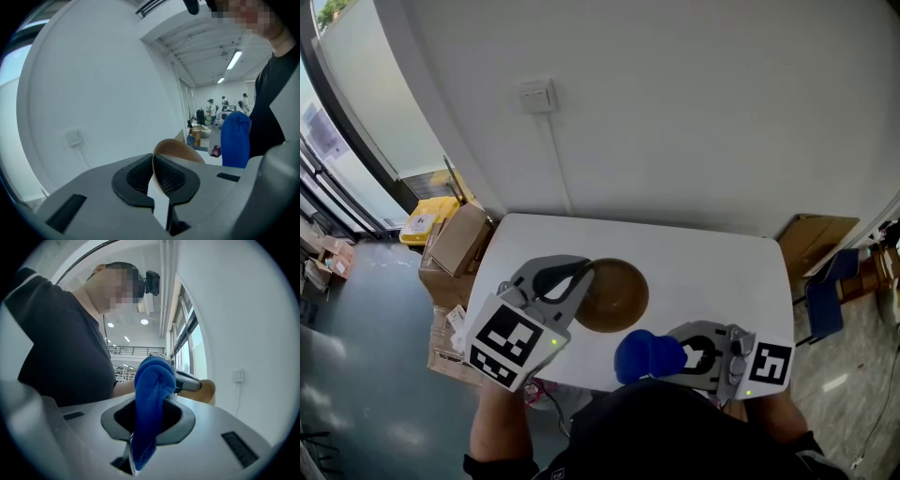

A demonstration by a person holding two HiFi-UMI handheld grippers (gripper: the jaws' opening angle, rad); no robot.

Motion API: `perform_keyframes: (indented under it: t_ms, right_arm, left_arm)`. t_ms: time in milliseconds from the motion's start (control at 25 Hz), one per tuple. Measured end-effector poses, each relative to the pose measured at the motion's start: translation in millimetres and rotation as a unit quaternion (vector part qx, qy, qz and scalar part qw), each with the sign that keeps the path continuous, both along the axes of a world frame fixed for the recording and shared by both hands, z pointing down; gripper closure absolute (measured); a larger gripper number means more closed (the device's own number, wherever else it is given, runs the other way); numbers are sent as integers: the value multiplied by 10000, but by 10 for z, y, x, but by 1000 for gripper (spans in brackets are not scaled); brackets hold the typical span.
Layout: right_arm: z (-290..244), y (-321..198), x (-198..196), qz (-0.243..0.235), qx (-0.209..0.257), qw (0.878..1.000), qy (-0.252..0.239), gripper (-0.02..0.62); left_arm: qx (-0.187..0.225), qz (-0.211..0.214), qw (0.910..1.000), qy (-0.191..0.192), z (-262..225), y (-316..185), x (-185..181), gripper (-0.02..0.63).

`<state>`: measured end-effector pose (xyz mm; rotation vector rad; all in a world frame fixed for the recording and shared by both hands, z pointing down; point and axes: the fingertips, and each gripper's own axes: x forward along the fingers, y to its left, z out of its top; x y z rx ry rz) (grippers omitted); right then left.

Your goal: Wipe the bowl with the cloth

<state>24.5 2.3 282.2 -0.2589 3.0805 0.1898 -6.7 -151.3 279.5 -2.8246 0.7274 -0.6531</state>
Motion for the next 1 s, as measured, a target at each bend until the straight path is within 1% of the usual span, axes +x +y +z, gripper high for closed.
perform_keyframes:
  t_ms: [160, 280, 400, 560, 680, 800, 880, 1000]
  right_arm:
    - [4, -204, 200, 344, -300, 9986, -270, 530]
    - [103, -375, 385, 702, -637, 9945, -456, 529]
    - [276, -523, 527, 1004, -990, 9888, -483, 529]
    - [552, -663, 587, 1231, -1428, 9811, -427, 529]
    - [743, -730, 570, 1382, -1784, 9727, -534, 529]
    - [925, -768, 534, 1379, -2074, 9666, -600, 529]
    - [1047, -786, 505, 1359, -2216, 9639, -581, 529]
    - [1214, -817, 458, 1387, -2422, 9587, -551, 529]
  left_arm:
    - [-384, -32, 9990, 209, 180, -65, 16, 584]
    - [-611, -144, 9976, 305, 357, -143, 1, 584]
    - [-851, -352, 9950, 379, 592, -240, -42, 584]
    - [-1162, -663, 9902, 396, 1001, -336, -105, 584]
    - [-1379, -986, 9845, 450, 1350, -374, -174, 584]
    - [-1540, -1304, 9777, 583, 1676, -433, -223, 584]
    - [-1624, -1453, 9740, 624, 1906, -458, -242, 584]
    - [-1841, -1651, 9660, 754, 2275, -496, -268, 584]
